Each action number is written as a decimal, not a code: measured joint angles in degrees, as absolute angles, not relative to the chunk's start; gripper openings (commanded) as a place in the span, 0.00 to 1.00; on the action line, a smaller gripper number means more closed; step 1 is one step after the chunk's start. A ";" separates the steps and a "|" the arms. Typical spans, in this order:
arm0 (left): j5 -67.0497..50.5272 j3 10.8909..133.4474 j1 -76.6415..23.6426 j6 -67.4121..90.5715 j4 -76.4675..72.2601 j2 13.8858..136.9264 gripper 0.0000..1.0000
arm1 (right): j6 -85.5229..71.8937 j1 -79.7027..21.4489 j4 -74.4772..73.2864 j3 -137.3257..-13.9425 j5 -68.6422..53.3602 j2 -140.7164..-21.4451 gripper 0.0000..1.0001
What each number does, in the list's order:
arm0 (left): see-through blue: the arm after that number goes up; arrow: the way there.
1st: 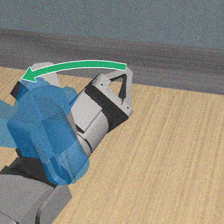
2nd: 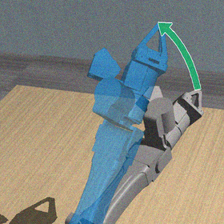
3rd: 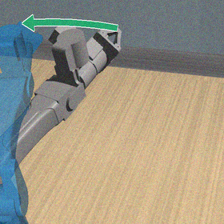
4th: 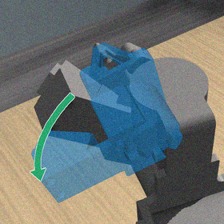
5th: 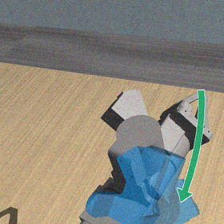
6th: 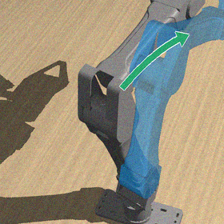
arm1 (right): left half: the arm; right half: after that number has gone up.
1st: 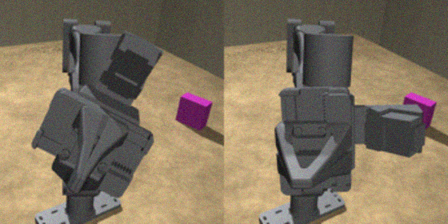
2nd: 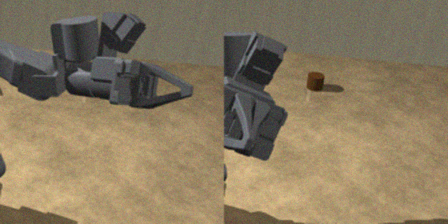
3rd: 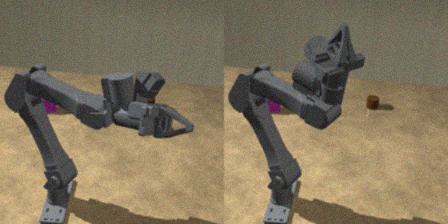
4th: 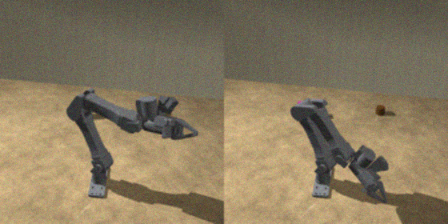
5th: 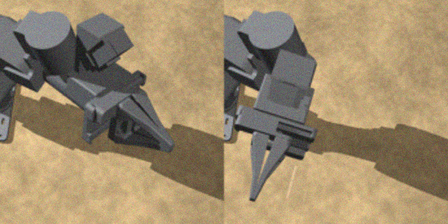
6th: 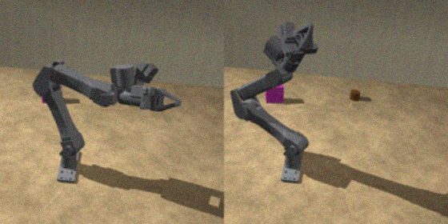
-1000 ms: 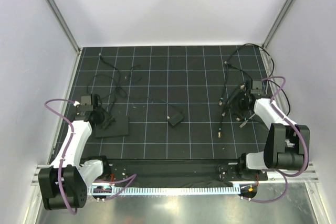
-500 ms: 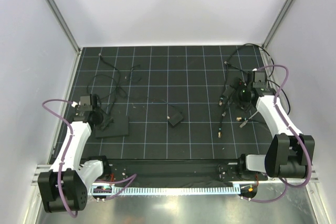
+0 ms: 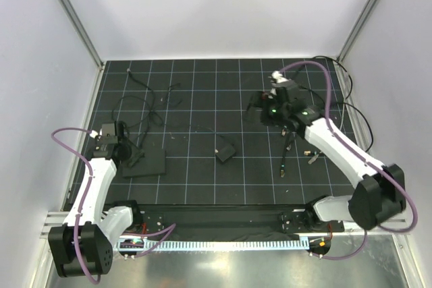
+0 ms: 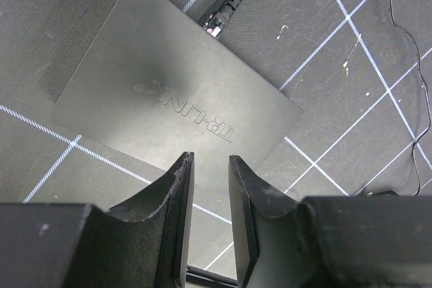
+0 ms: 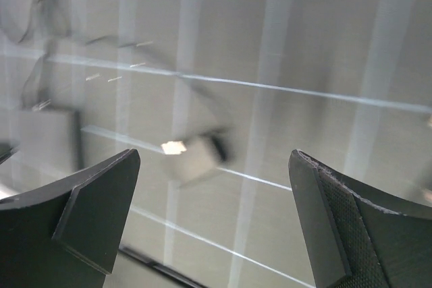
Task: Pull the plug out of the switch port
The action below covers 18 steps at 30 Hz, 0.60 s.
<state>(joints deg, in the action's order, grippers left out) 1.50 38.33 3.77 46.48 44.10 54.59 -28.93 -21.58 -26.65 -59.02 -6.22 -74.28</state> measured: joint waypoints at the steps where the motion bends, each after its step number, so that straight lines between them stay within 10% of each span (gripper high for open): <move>1: 1.48 38.33 3.77 46.46 44.01 54.59 0.31 | -29.32 -24.03 -25.47 -60.20 -6.48 -75.57 1.00; 8: 3.92 39.05 3.77 46.92 45.15 54.46 0.32 | -32.12 -41.06 -17.19 -78.22 -9.87 -98.72 0.99; 18: 11.49 42.13 3.90 50.15 48.36 55.31 0.28 | -33.41 -51.88 -16.82 -114.50 -22.98 -132.49 0.74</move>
